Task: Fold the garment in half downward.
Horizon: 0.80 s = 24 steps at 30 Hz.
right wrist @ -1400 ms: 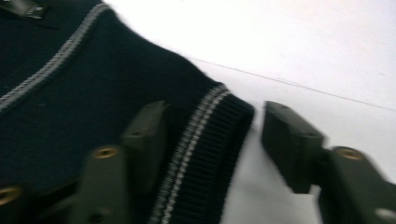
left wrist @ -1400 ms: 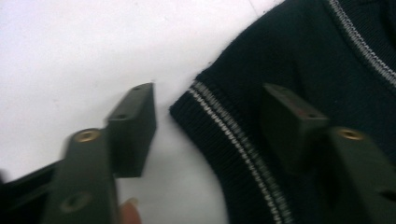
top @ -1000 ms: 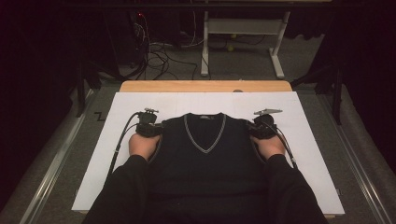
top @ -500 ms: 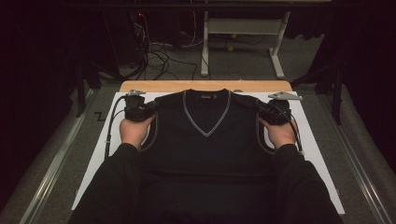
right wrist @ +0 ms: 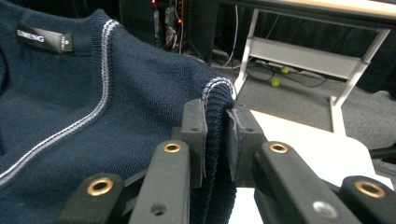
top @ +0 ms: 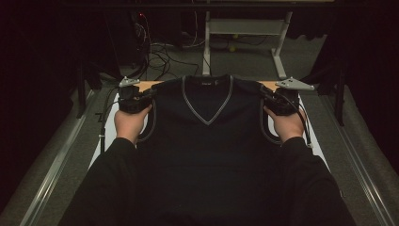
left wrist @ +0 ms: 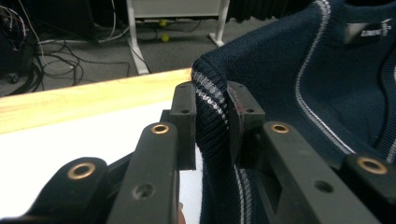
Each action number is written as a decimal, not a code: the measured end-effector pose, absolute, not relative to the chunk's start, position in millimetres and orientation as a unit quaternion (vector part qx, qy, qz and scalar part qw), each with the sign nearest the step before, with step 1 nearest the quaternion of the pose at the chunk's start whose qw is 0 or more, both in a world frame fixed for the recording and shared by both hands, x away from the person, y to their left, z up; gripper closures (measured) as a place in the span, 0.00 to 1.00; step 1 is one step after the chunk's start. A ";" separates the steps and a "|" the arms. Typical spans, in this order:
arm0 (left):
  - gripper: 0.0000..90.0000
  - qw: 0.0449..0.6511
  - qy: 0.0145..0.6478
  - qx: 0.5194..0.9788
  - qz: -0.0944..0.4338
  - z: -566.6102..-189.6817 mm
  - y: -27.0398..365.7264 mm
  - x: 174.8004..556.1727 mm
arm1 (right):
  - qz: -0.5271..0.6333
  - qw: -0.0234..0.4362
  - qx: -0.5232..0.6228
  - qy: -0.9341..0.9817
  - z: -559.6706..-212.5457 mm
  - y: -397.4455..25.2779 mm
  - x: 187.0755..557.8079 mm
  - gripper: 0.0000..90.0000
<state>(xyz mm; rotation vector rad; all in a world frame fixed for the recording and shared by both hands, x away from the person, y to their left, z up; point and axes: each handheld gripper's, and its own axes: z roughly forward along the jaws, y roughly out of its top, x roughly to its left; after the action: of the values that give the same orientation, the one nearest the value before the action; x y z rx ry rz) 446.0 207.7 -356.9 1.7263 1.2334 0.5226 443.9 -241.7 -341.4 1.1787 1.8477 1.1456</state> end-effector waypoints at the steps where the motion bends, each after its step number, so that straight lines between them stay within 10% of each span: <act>1: 0.79 0.461 0.502 0.701 0.210 -359.0 207.6 445.3 | 0.436 0.326 0.450 0.708 -343.8 -241.5 443.4 0.88; 24: 0.79 0.472 0.454 0.740 0.153 -437.8 218.3 349.2 | 0.467 0.273 0.426 0.725 -422.1 -261.9 353.5 0.88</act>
<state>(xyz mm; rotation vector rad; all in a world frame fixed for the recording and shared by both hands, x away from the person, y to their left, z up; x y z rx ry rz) 349.2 218.3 -437.8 1.8120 1.1112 0.3752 353.5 -261.9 -422.1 1.1459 1.9502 1.2577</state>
